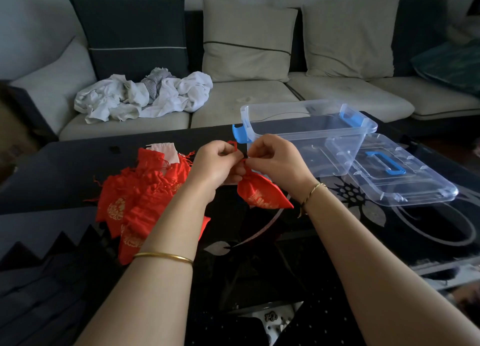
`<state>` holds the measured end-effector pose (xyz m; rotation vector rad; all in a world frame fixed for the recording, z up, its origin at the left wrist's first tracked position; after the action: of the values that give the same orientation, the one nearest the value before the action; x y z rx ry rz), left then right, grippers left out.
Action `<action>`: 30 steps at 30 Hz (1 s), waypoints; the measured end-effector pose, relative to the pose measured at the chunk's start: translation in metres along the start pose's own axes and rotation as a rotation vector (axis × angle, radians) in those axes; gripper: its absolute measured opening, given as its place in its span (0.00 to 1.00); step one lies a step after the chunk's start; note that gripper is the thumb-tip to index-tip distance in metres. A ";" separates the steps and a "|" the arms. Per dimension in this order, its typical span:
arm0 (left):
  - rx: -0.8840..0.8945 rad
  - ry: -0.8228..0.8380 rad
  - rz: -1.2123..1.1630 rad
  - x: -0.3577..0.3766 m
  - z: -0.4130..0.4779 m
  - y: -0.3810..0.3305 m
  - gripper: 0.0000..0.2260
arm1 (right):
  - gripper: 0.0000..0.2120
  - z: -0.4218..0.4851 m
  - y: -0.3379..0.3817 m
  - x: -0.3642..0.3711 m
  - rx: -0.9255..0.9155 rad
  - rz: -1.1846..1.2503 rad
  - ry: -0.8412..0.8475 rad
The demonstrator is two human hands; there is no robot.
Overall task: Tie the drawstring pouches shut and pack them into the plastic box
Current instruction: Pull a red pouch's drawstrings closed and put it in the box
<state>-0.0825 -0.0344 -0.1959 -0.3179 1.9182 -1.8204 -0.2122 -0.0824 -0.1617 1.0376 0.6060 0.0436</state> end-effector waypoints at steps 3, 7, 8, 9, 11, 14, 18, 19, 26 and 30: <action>-0.005 -0.031 -0.012 -0.002 -0.001 -0.002 0.04 | 0.06 -0.004 0.008 0.003 -0.073 -0.061 0.016; -0.034 -0.054 -0.023 -0.002 -0.003 -0.002 0.04 | 0.05 -0.006 0.020 0.001 -0.161 -0.158 -0.028; -0.042 -0.060 -0.032 -0.002 -0.004 -0.002 0.05 | 0.05 -0.006 0.022 0.001 -0.175 -0.176 -0.032; -0.051 -0.066 -0.041 -0.003 -0.004 -0.002 0.05 | 0.04 -0.006 0.024 0.002 -0.188 -0.194 -0.031; -0.060 -0.078 -0.057 -0.005 -0.005 -0.002 0.04 | 0.03 -0.006 0.027 0.004 -0.210 -0.240 -0.014; -0.010 -0.137 -0.061 -0.012 -0.007 -0.010 0.04 | 0.03 -0.005 0.023 0.005 -0.183 -0.246 -0.004; 0.070 -0.236 -0.020 -0.018 -0.011 -0.024 0.06 | 0.05 -0.003 -0.002 0.006 0.038 -0.004 0.001; 0.097 -0.262 0.023 -0.019 -0.013 -0.028 0.08 | 0.06 -0.003 -0.008 0.007 0.096 0.058 0.002; 0.398 -0.236 0.399 -0.010 -0.029 -0.065 0.06 | 0.09 -0.012 -0.043 0.013 0.386 0.434 0.014; 0.489 -0.182 0.609 0.010 -0.036 -0.067 0.03 | 0.06 -0.013 -0.045 0.012 0.418 0.524 -0.005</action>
<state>-0.1183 -0.0139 -0.1310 0.2369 1.2061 -1.6837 -0.2197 -0.0922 -0.2084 1.5828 0.3284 0.3872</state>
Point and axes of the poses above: each hand's wrist, its own z-axis towards the middle knuckle, its own x-axis out of the palm, y = z × x, the point moved 10 cm from there along z, towards the middle knuckle, and after that the axes turned 1 degree about -x, right-handed, at the moved point
